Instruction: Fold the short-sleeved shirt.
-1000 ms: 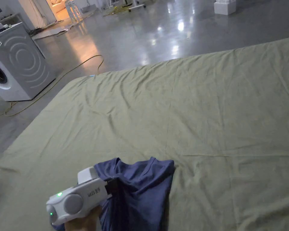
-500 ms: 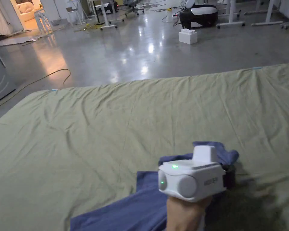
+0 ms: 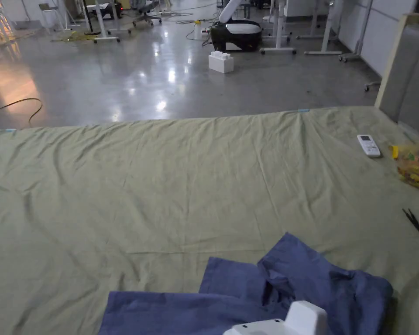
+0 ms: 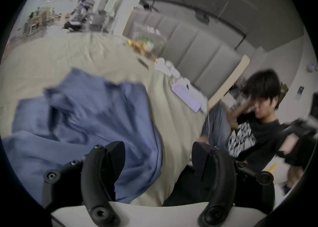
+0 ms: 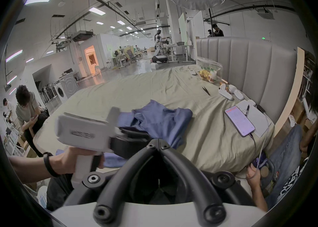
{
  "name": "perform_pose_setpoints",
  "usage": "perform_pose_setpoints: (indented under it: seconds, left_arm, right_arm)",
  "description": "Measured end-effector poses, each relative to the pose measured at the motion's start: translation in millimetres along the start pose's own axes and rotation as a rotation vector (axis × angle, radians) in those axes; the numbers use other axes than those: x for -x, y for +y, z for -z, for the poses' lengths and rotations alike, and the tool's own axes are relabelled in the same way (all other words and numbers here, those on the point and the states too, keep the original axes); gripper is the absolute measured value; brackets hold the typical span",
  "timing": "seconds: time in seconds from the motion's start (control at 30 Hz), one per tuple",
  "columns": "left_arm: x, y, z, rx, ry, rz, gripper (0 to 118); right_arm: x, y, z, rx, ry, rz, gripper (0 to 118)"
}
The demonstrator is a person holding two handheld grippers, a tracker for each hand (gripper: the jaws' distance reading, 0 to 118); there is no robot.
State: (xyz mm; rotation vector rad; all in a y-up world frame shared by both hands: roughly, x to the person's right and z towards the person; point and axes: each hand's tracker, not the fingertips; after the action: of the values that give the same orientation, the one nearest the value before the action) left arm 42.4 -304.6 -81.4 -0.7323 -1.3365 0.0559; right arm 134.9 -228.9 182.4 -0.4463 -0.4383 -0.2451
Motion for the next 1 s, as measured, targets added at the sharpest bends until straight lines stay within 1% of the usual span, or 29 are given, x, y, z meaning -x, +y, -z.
perform_pose_setpoints:
  seconds: [0.07, 0.13, 0.23, 0.3, 0.33, 0.37, 0.43, 0.5, 0.57, 0.6, 0.63, 0.67, 0.7, 0.73, 0.83, 0.9, 0.93, 0.97, 1.0]
  left_arm:
    - [0.1, 23.6, -50.6, -0.128, 0.107, 0.028, 81]
    - [-1.7, 47.6, -115.1, -0.260, 0.176, 0.079, 81]
    - [-16.6, 62.2, -203.2, -0.421, 0.348, 0.189, 81]
    - [-31.1, 56.8, -250.8, -0.493, 0.483, 0.267, 81]
    - [-36.0, 54.2, -268.8, -0.518, 0.571, 0.286, 81]
    - [-41.9, 45.0, -287.6, -0.509, 0.608, 0.303, 81]
    - [-53.4, 26.8, -316.3, -0.581, 0.714, 0.342, 79]
    - [-63.6, 13.0, -338.3, -0.631, 0.826, 0.348, 72]
    - [-70.5, 3.1, -352.6, -0.631, 0.890, 0.323, 56]
    - [-73.5, -1.8, -358.4, -0.634, 0.907, 0.310, 46]
    - [-72.3, -1.7, -361.7, -0.629, 0.907, 0.301, 26]
    - [-72.8, -5.0, -363.8, -0.620, 0.894, 0.288, 11]
    - [-73.4, -7.9, -364.7, -0.596, 0.896, 0.267, 8]
    - [-73.8, -10.3, -365.0, -0.581, 0.894, 0.245, 1]
    - [-70.5, -18.0, -364.0, -0.571, 0.896, 0.140, 0]
    - [-71.4, -22.7, -361.8, -0.560, 0.902, 0.161, 0]
    - [-71.4, -22.9, -360.4, -0.552, 0.911, 0.165, 0]
    - [-70.6, -22.2, -361.1, -0.555, 0.907, 0.161, 0]
    - [-69.0, -20.3, -361.6, -0.549, 0.880, 0.136, 0]
  right_arm:
    - [3.7, 7.2, -0.1, -0.031, 0.027, 0.010, 0]
    - [9.5, 15.8, 0.1, -0.083, 0.052, -0.001, 0]
    - [20.1, 32.4, 1.4, -0.156, 0.085, -0.010, 0]
    - [29.5, 44.9, -0.1, -0.214, 0.105, -0.013, 0]
    - [33.2, 50.6, -0.9, -0.235, 0.122, -0.015, 0]
    - [38.1, 57.2, -2.5, -0.259, 0.139, -0.021, 0]
    - [46.8, 66.5, -6.4, -0.297, 0.158, -0.042, 0]
    - [53.4, 73.1, -12.0, -0.316, 0.167, -0.060, 0]
    - [57.9, 77.6, -18.4, -0.346, 0.178, -0.071, 0]
    - [58.6, 78.4, -20.0, -0.347, 0.188, -0.072, 0]
    - [60.0, 79.3, -21.9, -0.354, 0.192, -0.077, 0]
    - [61.9, 79.5, -23.8, -0.360, 0.191, -0.084, 0]
    - [63.3, 78.9, -24.8, -0.366, 0.193, -0.088, 0]
    - [64.5, 78.4, -24.6, -0.369, 0.203, -0.091, 0]
    - [70.4, 74.7, -24.5, -0.357, 0.210, -0.123, 0]
    - [74.7, 71.5, -25.2, -0.368, 0.165, -0.163, 0]
    - [75.7, 72.8, -26.3, -0.390, 0.168, -0.192, 0]
    - [75.7, 73.6, -25.8, -0.389, 0.177, -0.196, 0]
    - [74.6, 72.2, -23.8, -0.365, 0.177, -0.172, 0]
